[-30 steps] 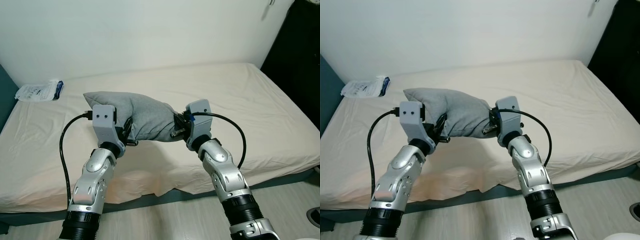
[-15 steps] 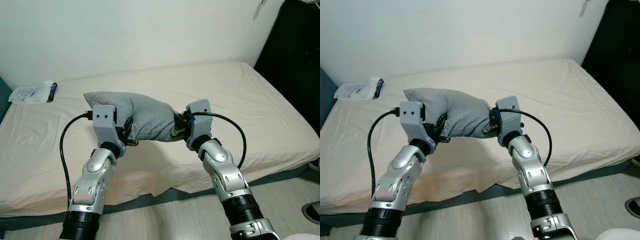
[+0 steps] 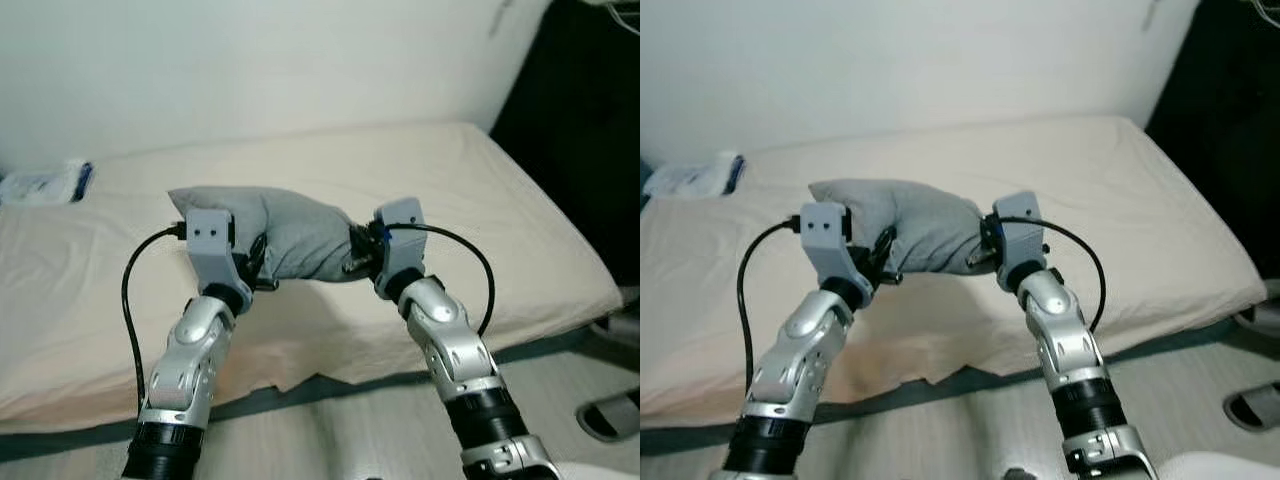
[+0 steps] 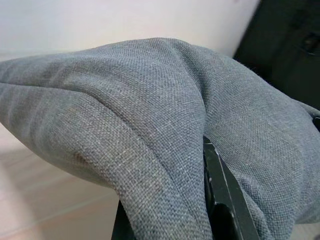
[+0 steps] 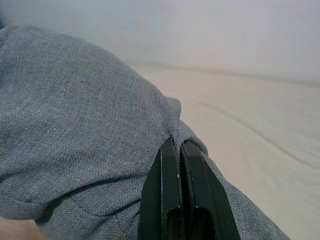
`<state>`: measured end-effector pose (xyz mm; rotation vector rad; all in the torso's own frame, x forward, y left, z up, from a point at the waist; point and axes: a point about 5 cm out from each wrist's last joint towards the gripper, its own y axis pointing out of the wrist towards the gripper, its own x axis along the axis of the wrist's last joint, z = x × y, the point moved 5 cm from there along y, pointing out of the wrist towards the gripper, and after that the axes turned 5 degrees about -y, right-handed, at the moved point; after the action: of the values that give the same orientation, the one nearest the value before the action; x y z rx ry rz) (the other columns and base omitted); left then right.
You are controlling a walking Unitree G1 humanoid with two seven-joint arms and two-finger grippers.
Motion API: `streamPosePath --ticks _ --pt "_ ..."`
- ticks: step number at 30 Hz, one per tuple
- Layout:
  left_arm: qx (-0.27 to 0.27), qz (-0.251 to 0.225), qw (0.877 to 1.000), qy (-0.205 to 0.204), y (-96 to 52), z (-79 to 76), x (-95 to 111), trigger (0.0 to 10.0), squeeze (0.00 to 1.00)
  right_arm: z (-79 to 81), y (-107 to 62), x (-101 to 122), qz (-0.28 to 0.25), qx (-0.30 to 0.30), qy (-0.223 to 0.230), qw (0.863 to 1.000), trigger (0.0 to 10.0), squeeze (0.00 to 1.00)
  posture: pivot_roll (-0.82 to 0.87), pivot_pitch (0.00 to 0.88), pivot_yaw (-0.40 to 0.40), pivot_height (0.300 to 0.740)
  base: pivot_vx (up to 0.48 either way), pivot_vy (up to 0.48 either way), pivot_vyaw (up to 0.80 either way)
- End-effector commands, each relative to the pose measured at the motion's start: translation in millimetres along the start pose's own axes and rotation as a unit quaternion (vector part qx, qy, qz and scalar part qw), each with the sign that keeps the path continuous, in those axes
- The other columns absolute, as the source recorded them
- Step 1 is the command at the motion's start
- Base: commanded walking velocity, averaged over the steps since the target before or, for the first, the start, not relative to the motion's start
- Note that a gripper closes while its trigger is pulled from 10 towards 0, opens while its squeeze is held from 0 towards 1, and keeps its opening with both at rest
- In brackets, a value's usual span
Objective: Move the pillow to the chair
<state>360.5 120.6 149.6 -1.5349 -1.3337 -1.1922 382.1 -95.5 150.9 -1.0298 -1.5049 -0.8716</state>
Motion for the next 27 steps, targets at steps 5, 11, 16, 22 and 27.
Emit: streamPosePath --ticks 5,11,16,22,27 --pt "0.032 -0.038 0.999 0.005 -3.0 16.8 19.9 10.0 0.00 -8.1 -2.7 2.3 -0.010 -0.020 0.005 1.000 10.0 0.00 0.00 0.101 0.006 0.740 0.000 0.000 0.00" --pt "0.034 -0.036 0.999 0.009 -2.8 17.7 19.7 10.0 0.00 -8.1 -3.2 1.9 -0.009 -0.021 0.005 1.000 10.0 0.00 0.00 0.101 0.008 0.740 0.000 0.000 0.00" --pt "0.034 -0.038 0.999 0.008 -2.2 17.7 21.6 10.0 0.00 -8.3 -3.0 1.9 -0.009 -0.021 0.005 1.000 10.0 0.00 0.01 0.102 0.008 0.740 0.000 -0.096 0.00" --pt "0.045 -0.035 0.998 0.012 -1.4 20.9 20.8 10.0 0.00 -8.3 -3.1 1.8 -0.009 -0.021 0.005 1.000 10.0 0.00 0.01 0.101 0.010 0.740 0.000 -0.480 0.00" --pt "0.052 -0.033 0.998 0.008 -1.9 23.7 19.2 10.0 0.00 -8.2 -3.4 1.7 -0.009 -0.021 0.006 1.000 10.0 0.00 0.00 0.102 0.010 0.740 0.000 0.000 0.00"
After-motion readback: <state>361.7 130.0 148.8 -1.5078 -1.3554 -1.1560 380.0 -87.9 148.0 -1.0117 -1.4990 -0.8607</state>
